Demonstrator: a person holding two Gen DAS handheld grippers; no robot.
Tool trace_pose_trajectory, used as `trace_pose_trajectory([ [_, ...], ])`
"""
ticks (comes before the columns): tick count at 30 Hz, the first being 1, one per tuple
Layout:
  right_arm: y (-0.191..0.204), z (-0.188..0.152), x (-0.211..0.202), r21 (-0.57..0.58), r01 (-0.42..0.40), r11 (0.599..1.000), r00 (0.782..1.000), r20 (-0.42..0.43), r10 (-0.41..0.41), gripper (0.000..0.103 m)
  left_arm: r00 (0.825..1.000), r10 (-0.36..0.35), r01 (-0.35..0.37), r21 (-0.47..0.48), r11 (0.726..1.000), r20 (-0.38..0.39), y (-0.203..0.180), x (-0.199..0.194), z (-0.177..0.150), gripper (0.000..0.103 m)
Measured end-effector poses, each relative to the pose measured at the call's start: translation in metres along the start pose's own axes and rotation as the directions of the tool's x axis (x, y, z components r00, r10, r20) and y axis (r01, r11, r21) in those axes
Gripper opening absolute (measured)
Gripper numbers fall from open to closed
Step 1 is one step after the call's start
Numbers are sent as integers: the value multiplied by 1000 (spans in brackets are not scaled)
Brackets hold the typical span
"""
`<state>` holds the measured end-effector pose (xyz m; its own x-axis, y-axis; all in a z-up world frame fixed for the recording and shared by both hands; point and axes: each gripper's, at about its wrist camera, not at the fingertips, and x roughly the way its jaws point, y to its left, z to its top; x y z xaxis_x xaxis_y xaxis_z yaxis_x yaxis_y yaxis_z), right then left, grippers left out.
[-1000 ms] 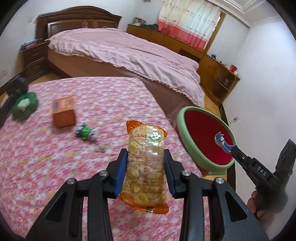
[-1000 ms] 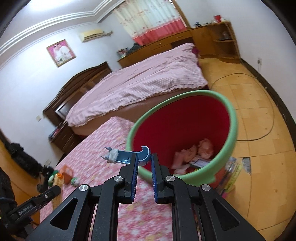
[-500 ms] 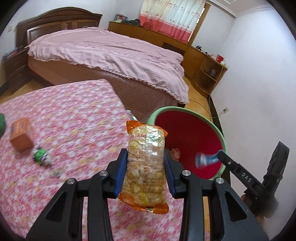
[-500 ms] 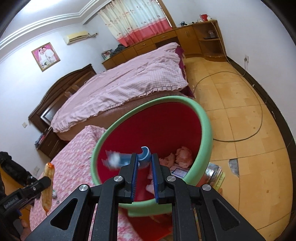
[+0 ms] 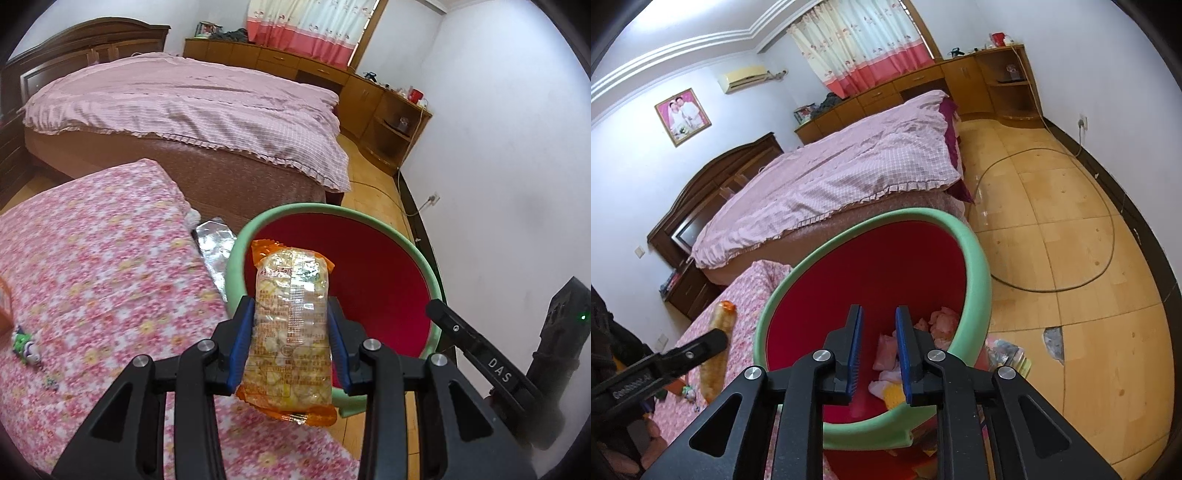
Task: Collect trash
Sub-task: 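Open the left tool over the red bucket while the right tool releases the blue toy inside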
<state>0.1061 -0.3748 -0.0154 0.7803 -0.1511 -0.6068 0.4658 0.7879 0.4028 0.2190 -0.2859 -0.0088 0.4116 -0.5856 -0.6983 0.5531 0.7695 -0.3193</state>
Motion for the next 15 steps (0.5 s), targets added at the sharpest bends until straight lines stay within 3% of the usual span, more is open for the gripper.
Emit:
trace_pose_trajectory([
  [4, -3, 2, -2, 11, 3, 1000, 1000, 8, -3, 20, 1000, -5, 5, 22, 1000, -7, -9, 7, 1, 39],
  [7, -5, 2, -3, 14, 1, 1000, 1000, 13, -1, 21, 1000, 2, -2, 36, 999, -6, -14, 9, 2, 51],
  [15, -5, 3, -5, 14, -5, 1000, 1000, 15, 4, 23, 1000, 15, -15, 42, 999, 4, -14, 3, 1, 52],
])
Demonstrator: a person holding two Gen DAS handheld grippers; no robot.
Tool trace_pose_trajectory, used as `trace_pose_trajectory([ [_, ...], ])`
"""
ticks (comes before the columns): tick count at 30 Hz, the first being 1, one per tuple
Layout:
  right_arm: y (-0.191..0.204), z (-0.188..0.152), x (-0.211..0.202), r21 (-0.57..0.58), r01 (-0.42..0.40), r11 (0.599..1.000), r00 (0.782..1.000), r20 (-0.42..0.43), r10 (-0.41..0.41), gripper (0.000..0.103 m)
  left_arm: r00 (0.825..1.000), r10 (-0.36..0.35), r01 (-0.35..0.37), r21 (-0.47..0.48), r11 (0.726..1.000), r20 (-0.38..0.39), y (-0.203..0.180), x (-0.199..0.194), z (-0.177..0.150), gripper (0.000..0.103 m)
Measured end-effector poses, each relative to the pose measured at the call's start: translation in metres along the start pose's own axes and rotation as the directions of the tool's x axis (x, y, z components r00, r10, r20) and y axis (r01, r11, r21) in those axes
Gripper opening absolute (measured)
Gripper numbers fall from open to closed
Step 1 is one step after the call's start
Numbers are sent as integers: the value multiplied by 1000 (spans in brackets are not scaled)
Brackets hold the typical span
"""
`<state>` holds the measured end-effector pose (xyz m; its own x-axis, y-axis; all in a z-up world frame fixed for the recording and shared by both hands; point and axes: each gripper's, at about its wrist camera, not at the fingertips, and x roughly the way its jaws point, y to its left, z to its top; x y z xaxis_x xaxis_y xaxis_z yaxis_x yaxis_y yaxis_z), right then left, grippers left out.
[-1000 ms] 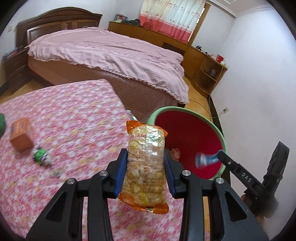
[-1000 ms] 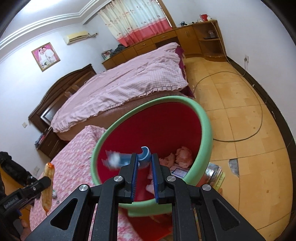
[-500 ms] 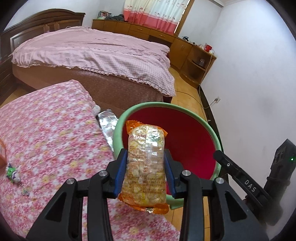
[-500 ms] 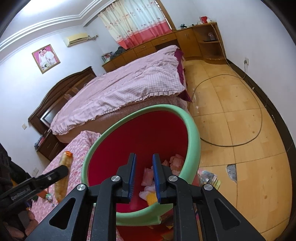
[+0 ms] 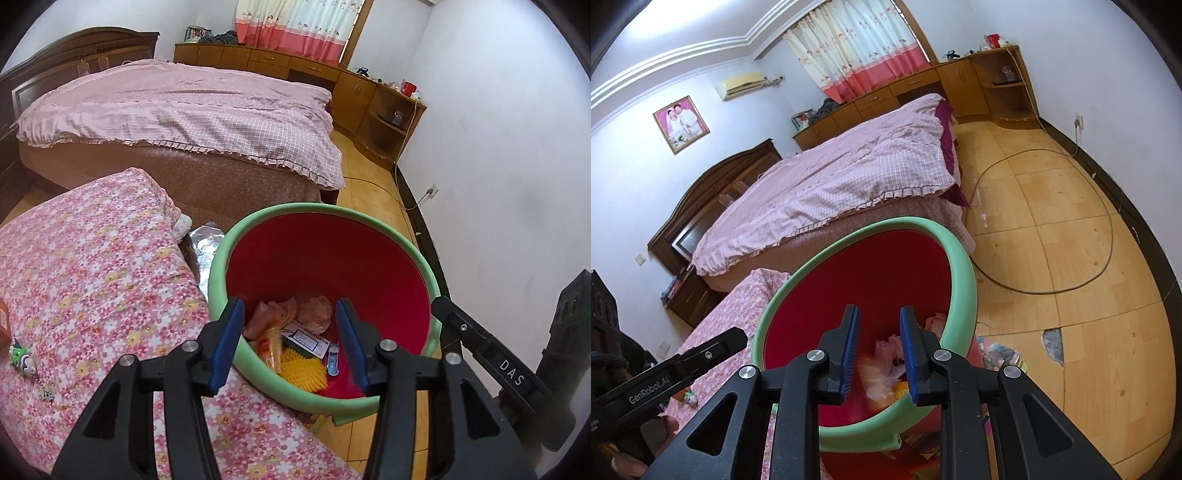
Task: Collect trash
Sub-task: 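Open the left tool over the red bucket while the right tool releases the blue toy inside, then withdraw both tools to the bed and grasp the green toy figure with the left tool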
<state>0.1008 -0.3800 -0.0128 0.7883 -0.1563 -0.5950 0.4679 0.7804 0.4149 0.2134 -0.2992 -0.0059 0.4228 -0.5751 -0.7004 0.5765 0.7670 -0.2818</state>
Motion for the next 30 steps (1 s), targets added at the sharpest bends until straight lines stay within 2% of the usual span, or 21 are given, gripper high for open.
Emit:
trace_pose_trajectory([
  [4, 3, -2, -2, -7, -8, 1000, 1000, -2, 8, 26, 1000, 17, -17, -16, 1000, 3, 7, -7, -3, 52],
  [7, 7, -3, -4, -10, -20, 1000, 1000, -4, 20, 36, 999, 40, -40, -33, 999, 2, 17, -14, -7, 52],
  [17, 25, -9, -6, -38, -44, 998, 999, -19, 43, 39, 990, 141, -139, -131, 982, 7, 69, -38, -20, 52],
  [23, 33, -12, -3, -47, -53, 997, 998, -35, 51, 40, 973, 229, -224, -225, 948, -3, 111, -53, -28, 52],
  [30, 39, -13, 3, -59, -46, 997, 998, -50, 44, 43, 939, 342, -335, -315, 888, -35, 157, -67, -42, 52],
])
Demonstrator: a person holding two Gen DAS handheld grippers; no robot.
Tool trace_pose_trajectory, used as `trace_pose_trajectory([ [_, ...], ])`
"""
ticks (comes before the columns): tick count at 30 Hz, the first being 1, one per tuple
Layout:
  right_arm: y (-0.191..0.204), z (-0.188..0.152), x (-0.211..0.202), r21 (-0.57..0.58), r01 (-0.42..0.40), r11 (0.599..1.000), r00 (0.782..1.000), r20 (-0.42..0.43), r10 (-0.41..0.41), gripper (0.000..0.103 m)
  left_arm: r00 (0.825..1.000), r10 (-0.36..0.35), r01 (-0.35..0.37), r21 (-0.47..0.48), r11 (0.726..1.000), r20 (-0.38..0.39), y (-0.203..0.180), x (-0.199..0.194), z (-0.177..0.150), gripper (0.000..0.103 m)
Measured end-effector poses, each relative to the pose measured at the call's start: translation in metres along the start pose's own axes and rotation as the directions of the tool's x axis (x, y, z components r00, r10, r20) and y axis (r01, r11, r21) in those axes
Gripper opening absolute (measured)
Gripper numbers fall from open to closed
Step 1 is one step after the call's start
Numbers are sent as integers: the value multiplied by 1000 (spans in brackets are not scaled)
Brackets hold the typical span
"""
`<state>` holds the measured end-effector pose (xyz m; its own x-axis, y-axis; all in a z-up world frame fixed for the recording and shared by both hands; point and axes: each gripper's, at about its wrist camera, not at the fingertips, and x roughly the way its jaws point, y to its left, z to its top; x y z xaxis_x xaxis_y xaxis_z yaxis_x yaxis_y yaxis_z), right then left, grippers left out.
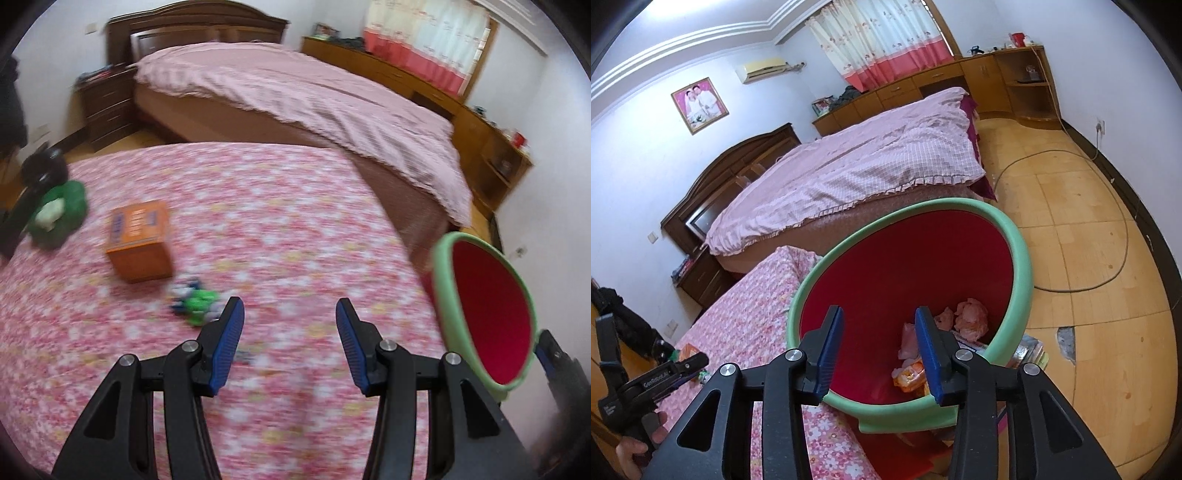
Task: Collect trash
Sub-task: 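Withdraw both tools to the bed and grasp the green toy figure with the left tool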
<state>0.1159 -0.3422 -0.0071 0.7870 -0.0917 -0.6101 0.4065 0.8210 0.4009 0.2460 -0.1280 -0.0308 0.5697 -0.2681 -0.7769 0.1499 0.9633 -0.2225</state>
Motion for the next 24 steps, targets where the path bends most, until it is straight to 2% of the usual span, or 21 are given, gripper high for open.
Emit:
trace_pose_trajectory([
  [3, 3, 0, 6, -4, 7, 1000, 1000, -12, -7, 44, 998, 58, -58, -44, 997, -9, 20, 6, 1, 52],
  [7, 7, -1, 12, -5, 12, 1000, 1000, -22, -12, 47, 995, 96, -98, -87, 991, -27, 39, 16, 2, 52],
  [11, 8, -2, 18, -7, 19, 1000, 999, -30, -19, 50, 994, 92, -99, -111, 989, -61, 46, 29, -1, 52],
  [18, 6, -2, 23, -3, 34, 999, 999, -41, -34, 50, 993, 112, -114, -82, 990, -23, 41, 35, -3, 51],
  [19, 7, -2, 22, -4, 35, 999, 999, -40, -35, 50, 993, 118, -119, -80, 990, -18, 41, 34, -4, 49],
  [21, 8, -2, 22, -5, 35, 999, 999, -38, -35, 50, 990, 138, -138, -70, 988, -7, 42, 34, -5, 37],
  [24, 9, -3, 20, -3, 30, 1000, 999, -42, -30, 50, 992, 124, -124, -67, 990, -4, 47, 31, -8, 30],
])
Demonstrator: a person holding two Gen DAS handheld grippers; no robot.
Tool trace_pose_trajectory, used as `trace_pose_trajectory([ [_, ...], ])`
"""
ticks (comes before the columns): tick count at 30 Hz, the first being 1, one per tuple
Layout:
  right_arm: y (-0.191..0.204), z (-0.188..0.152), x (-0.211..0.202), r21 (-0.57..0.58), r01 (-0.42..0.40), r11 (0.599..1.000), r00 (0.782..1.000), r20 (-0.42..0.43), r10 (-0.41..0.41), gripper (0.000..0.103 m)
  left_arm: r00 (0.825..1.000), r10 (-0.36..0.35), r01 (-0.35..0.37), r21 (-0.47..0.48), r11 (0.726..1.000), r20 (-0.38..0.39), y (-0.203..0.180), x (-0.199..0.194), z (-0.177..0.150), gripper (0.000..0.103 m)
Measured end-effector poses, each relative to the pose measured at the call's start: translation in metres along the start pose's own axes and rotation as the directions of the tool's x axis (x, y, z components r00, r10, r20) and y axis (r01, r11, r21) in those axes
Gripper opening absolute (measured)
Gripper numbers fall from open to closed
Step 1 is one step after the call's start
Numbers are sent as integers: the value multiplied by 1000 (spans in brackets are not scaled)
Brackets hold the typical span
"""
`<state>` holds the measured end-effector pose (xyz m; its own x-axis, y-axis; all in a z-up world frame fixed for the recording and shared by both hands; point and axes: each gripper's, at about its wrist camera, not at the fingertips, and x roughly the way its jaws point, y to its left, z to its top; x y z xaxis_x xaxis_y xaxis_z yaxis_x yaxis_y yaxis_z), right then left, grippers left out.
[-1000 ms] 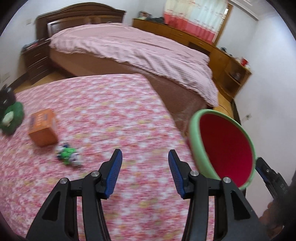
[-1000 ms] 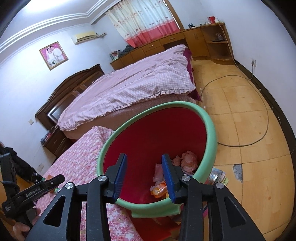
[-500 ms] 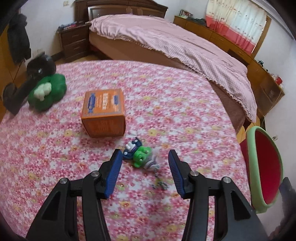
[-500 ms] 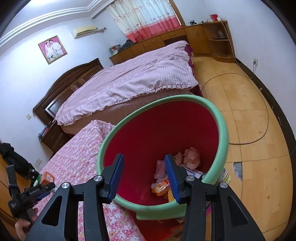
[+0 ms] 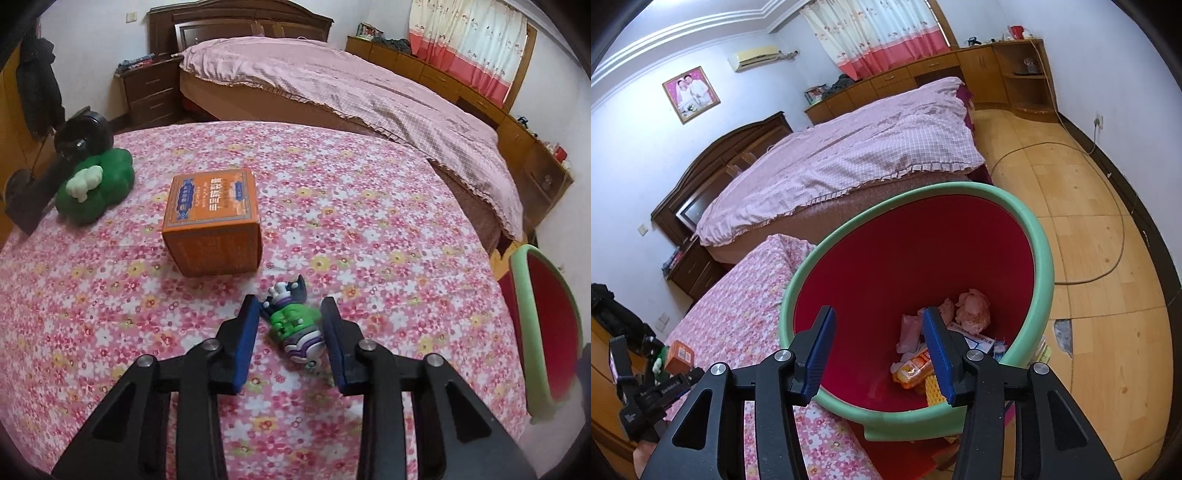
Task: Collect trash
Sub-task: 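Withdraw both tools to the bed and grasp the green toy figure with the left tool, then grasp the orange printed box with the right tool while the left tool holds the green figure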
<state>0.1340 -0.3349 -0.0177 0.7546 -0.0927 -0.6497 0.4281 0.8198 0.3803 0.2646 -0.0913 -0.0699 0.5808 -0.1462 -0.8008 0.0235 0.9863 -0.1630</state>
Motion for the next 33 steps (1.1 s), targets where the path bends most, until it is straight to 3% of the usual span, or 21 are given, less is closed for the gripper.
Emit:
trace_pose_trajectory([
  [1, 1, 0, -2, -2, -3, 1000, 1000, 1, 3, 50, 1000, -4, 4, -5, 1000, -1, 2, -2, 0, 25],
  [6, 14, 0, -9, -18, -20, 1000, 1000, 11, 21, 50, 998, -60, 60, -35, 998, -6, 17, -14, -2, 25],
  [13, 42, 0, -15, -67, -56, 996, 998, 12, 57, 51, 996, -78, 81, -57, 995, 46, 46, -44, 4, 25],
  [23, 99, -12, -13, -159, -112, 981, 994, -20, 110, 67, 990, 27, -16, -80, 997, 138, 109, -72, 25, 25],
  [33, 162, -32, 11, -237, -166, 957, 984, -98, 147, 76, 980, 95, -69, -147, 987, 174, 160, -68, 24, 25],
])
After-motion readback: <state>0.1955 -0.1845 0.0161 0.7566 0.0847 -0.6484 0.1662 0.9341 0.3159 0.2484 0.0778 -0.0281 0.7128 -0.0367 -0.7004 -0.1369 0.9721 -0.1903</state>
